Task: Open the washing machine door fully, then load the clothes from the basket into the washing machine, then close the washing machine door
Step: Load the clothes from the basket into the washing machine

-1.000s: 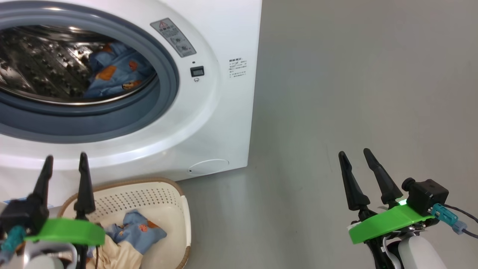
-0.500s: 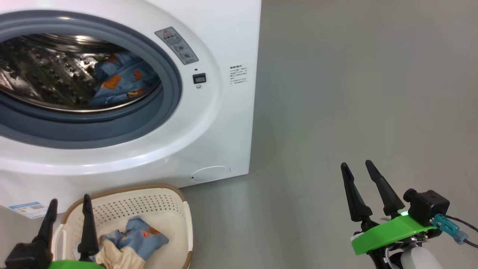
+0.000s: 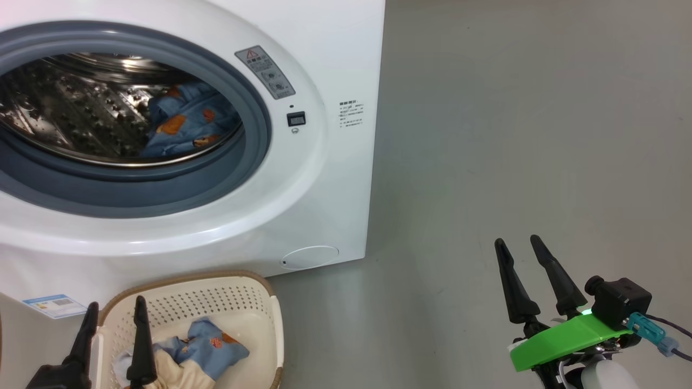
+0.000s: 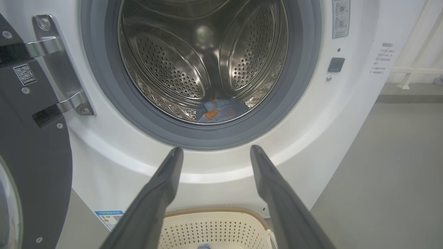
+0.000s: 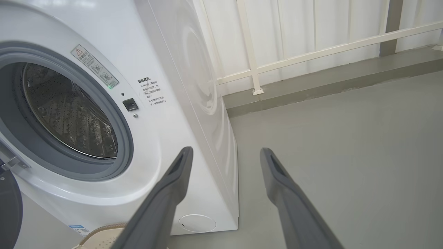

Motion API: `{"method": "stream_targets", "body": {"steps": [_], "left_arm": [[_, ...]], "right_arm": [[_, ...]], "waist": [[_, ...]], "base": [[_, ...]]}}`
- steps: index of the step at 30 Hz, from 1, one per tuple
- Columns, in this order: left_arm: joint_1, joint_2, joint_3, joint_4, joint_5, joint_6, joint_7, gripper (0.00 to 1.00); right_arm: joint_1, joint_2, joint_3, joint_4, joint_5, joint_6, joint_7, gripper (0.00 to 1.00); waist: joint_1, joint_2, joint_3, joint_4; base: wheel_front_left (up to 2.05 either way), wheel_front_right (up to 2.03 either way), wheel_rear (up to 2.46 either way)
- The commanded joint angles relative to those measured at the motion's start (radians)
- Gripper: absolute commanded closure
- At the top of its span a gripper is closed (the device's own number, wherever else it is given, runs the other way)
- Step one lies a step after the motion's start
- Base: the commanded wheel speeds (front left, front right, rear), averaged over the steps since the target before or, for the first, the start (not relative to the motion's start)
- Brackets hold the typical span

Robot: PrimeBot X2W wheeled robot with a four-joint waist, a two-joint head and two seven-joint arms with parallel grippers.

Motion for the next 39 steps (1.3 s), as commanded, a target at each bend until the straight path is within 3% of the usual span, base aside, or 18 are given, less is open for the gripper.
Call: {"method": "stream_targets", "body": {"steps": [1,21,39], "left_arm": [[-0.014,0.011,0.028,-0.028,-0.009,0.005,-0.006,0.0],[-0.051,0.011,0.016,0.019,0.002,-0.008,-0.006,0.0],[-0.338,0.055,0.047,0.262,0.017,-0.039,-0.006,0.0]], "right_arm": [[0.008,-0.004,0.02,-0.022,0.012,0.002,-0.012,0.0],[-0.004,-0.01,0.028,-0.019,0.011,0.002,-0.012,0.0],[-0.111,-0.005,0.05,-0.05,0.004,0.002,-0.012,0.0]], "waist": [[0.0,0.0,0.0,0.001],[0.0,0.0,0.045,0.009],[0.0,0.0,0.324,-0.019]], "base": [[0.0,0.0,0.0],[0.0,0.0,0.0],[0.0,0.0,0.0]]}}
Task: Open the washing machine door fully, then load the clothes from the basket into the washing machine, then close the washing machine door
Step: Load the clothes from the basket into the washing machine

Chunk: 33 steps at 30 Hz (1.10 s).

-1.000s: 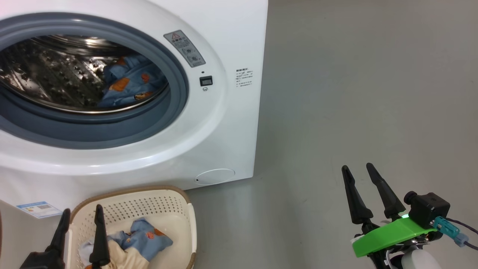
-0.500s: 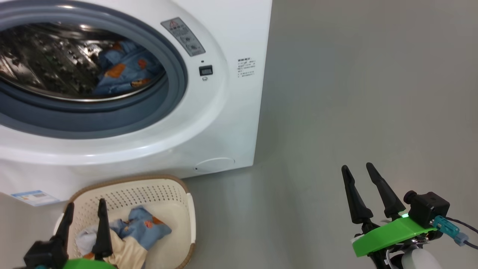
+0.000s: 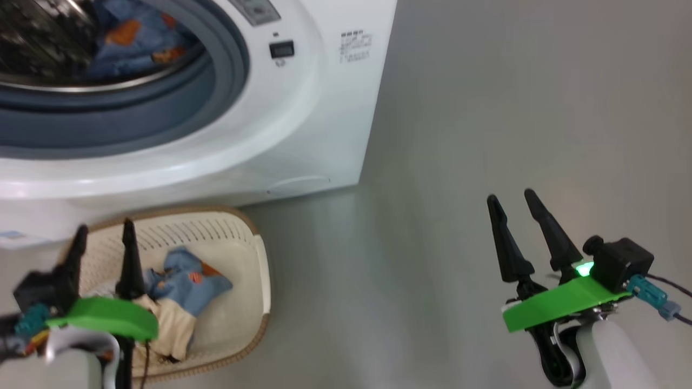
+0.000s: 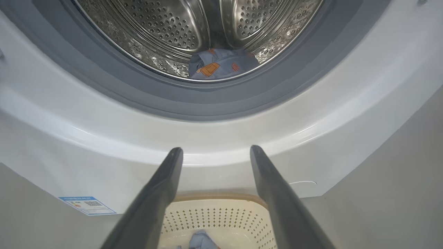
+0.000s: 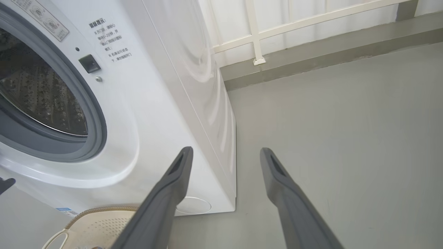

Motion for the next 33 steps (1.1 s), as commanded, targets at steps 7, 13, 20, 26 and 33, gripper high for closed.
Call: {"method": "stream_targets", "body": {"steps": [7,13,20,26,33], "left_arm": [[-0.125,0.077,0.045,0.119,0.037,-0.003,-0.006,0.0],[-0.171,0.118,0.04,0.255,0.056,-0.006,-0.006,0.0],[-0.255,0.172,-0.013,0.457,0.104,-0.009,0.019,0.0],[-0.315,0.206,-0.053,0.565,0.141,-0.004,0.071,0.0],[-0.375,0.247,-0.093,0.675,0.177,0.016,0.138,0.0]], "right_arm": [[-0.064,0.01,0.039,-0.037,0.004,0.002,-0.012,0.0],[-0.092,0.019,0.048,-0.041,0.005,0.002,-0.012,0.0],[-0.117,0.027,0.049,-0.044,0.006,0.002,-0.012,0.0],[-0.132,0.032,0.051,-0.048,0.008,0.002,-0.012,0.0],[-0.151,0.04,0.062,-0.053,0.016,0.002,-0.012,0.0]], "waist": [[0.0,-0.0001,0.187,-0.035],[0.0,-0.0001,0.238,-0.053],[0.0,-0.0001,0.321,-0.065],[0.0,-0.0001,0.37,-0.072],[0.0,-0.0001,0.414,-0.089]], "base": [[0.0,0.0,0.0],[0.0,0.0,0.0],[0.0,0.0,0.0],[0.0,0.0,0.0],[0.0,0.0,0.0]]}}
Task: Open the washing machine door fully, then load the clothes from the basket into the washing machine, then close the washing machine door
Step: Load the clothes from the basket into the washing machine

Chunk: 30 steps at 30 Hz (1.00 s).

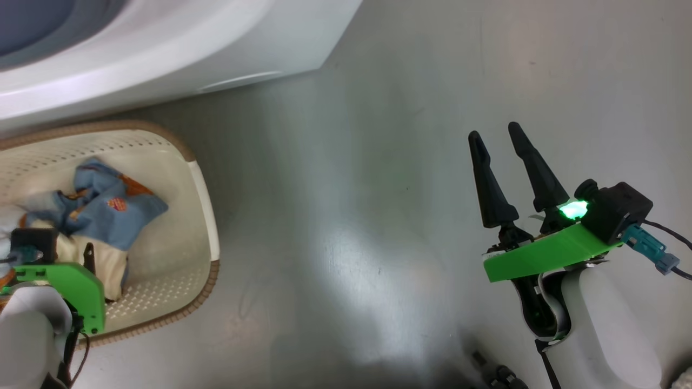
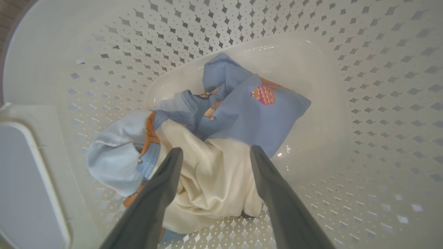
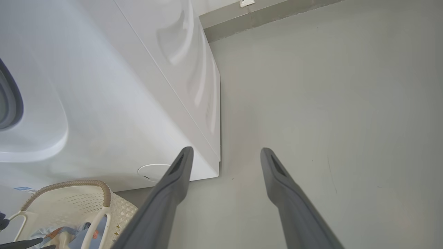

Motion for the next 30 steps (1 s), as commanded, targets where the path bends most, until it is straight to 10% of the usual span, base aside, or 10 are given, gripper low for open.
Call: {"method": "stream_targets", "body": {"steps": [1,24,25,26,28,30], "left_arm": [[0.005,0.051,0.018,0.003,0.006,0.007,0.005,0.0],[-0.154,0.147,-0.025,0.167,-0.008,-0.018,0.212,0.0],[-0.158,0.147,-0.027,0.17,-0.009,-0.019,0.209,0.04],[-0.163,0.147,-0.029,0.172,-0.011,-0.02,0.206,0.51],[-0.169,0.145,-0.034,0.179,-0.013,-0.022,0.204,1.0],[-0.172,0.142,-0.033,0.186,-0.022,-0.024,0.204,1.0]], "right_arm": [[0.018,0.009,0.023,-0.022,0.017,0.002,-0.012,0.0],[-0.02,0.013,0.069,-0.03,0.074,0.002,-0.012,0.0],[-0.021,0.013,0.07,-0.029,0.074,0.002,-0.012,0.0],[-0.023,0.013,0.071,-0.029,0.075,0.002,-0.012,0.0],[-0.026,0.013,0.075,-0.028,0.075,0.002,-0.012,0.0],[-0.029,0.013,0.076,-0.026,0.076,0.002,-0.012,0.0]], "waist": [[0.0,-0.0001,0.019,-0.011],[0.0,-0.0001,0.128,-0.065],[0.0,-0.0001,0.13,-0.065],[0.0,-0.0001,0.131,-0.066],[0.0,-0.0001,0.131,-0.066],[0.0,-0.0001,0.128,-0.066]], "base": [[0.0,0.0,0.0],[0.0,0.0,0.0],[0.0,0.0,0.0],[0.0,0.0,0.0],[0.0,0.0,0.0],[0.0,0.0,0.0]]}}
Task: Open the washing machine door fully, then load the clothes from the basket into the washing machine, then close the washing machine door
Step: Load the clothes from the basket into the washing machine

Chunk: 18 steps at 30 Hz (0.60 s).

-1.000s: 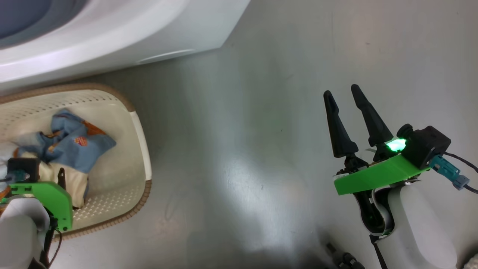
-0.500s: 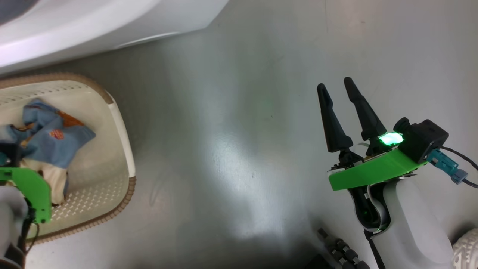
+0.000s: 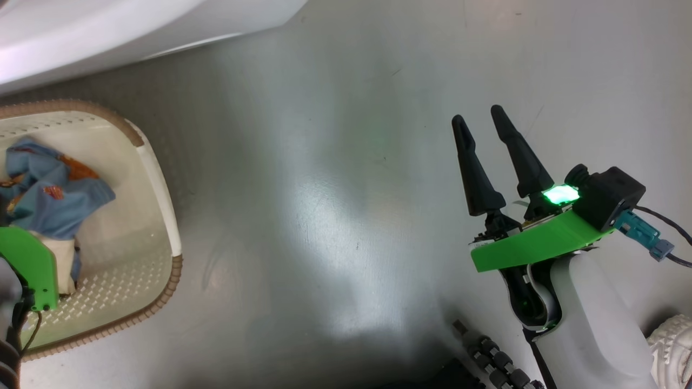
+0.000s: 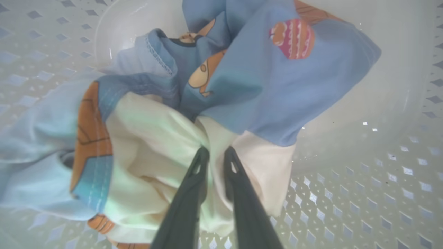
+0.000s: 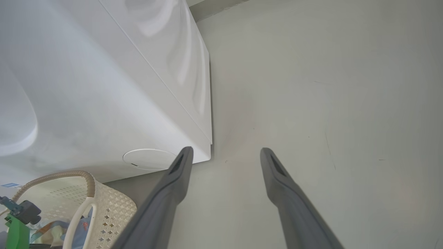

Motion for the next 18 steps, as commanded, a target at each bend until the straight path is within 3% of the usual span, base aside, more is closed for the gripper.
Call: {"method": "stream_targets", "body": {"steps": [1,8,18], "left_arm": [[0.02,0.048,0.018,0.006,-0.018,-0.005,-0.006,1.0],[0.034,0.036,0.016,0.019,-0.036,-0.006,-0.035,1.0],[0.081,0.004,0.029,0.025,-0.082,-0.006,-0.193,1.0]], "right_arm": [[0.017,0.008,0.024,-0.019,0.015,0.002,-0.012,0.0],[0.015,0.008,0.011,-0.02,0.01,0.002,-0.012,0.0],[0.024,0.008,-0.008,-0.014,-0.009,0.002,-0.012,0.0]], "waist": [[0.0,-0.0001,-0.005,0.0],[0.0,-0.0001,-0.032,0.005],[0.0,-0.0001,-0.129,0.037]], "base": [[0.0,0.0,0.0],[0.0,0.0,0.0],[0.0,0.0,0.0]]}}
